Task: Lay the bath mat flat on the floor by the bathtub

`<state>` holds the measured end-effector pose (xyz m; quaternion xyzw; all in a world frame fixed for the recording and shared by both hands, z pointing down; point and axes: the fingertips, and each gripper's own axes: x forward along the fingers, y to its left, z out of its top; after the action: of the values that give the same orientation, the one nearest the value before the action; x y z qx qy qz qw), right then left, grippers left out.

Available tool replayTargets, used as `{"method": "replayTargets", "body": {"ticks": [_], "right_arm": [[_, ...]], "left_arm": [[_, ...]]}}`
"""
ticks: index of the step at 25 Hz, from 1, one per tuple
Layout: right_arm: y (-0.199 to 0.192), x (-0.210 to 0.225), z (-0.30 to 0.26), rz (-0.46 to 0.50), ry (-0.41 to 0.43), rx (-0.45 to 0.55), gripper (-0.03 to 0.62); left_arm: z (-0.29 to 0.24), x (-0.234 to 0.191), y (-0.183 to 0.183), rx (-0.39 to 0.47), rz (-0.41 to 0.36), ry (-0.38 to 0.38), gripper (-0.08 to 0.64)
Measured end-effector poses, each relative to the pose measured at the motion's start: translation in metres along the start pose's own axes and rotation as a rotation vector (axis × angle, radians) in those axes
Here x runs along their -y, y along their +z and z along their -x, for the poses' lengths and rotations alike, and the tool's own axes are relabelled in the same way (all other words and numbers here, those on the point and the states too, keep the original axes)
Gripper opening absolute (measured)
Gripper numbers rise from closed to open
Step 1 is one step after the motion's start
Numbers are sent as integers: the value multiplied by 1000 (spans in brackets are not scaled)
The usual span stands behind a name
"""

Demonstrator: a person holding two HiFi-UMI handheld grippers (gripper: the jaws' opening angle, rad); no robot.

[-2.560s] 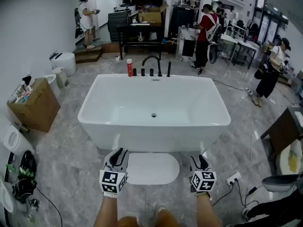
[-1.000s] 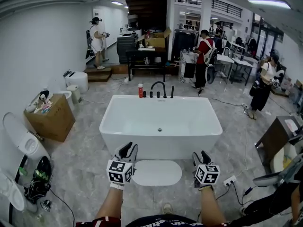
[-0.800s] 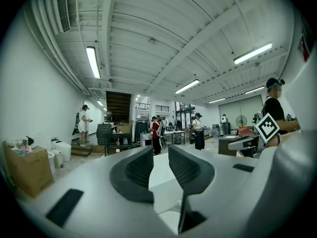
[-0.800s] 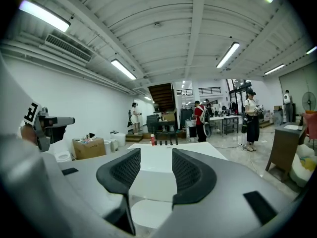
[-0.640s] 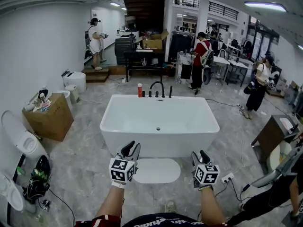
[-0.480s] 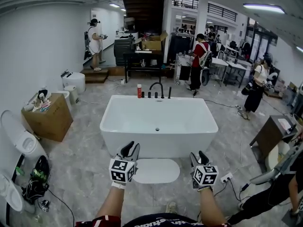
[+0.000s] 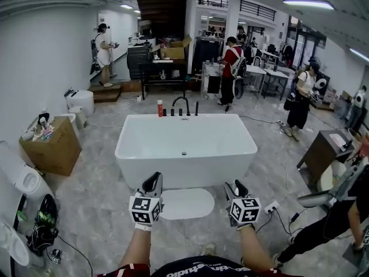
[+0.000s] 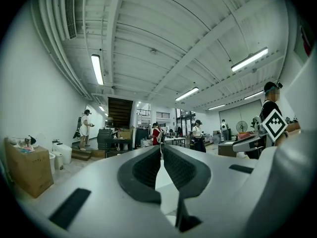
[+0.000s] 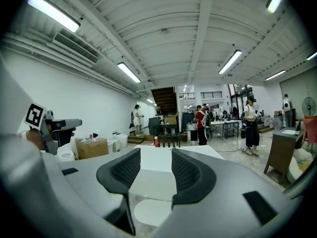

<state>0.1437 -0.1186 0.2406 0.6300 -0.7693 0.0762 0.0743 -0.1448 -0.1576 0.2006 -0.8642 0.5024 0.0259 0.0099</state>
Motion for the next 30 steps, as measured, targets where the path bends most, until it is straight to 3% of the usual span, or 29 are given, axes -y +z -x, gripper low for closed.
{"method": "replayTargets", "body": {"ticks": [9,20,30], "right_arm": [[21,9,7,-6,-12,57,205],[32,-3,13,-34,4,118,87],[36,-6,24,-46,10,128,52]], "left_arm": [[-7,9,9,28,21,6,21],[2,9,16,42,-4,4,21],[9,15,14,38,6,-4,21]]}}
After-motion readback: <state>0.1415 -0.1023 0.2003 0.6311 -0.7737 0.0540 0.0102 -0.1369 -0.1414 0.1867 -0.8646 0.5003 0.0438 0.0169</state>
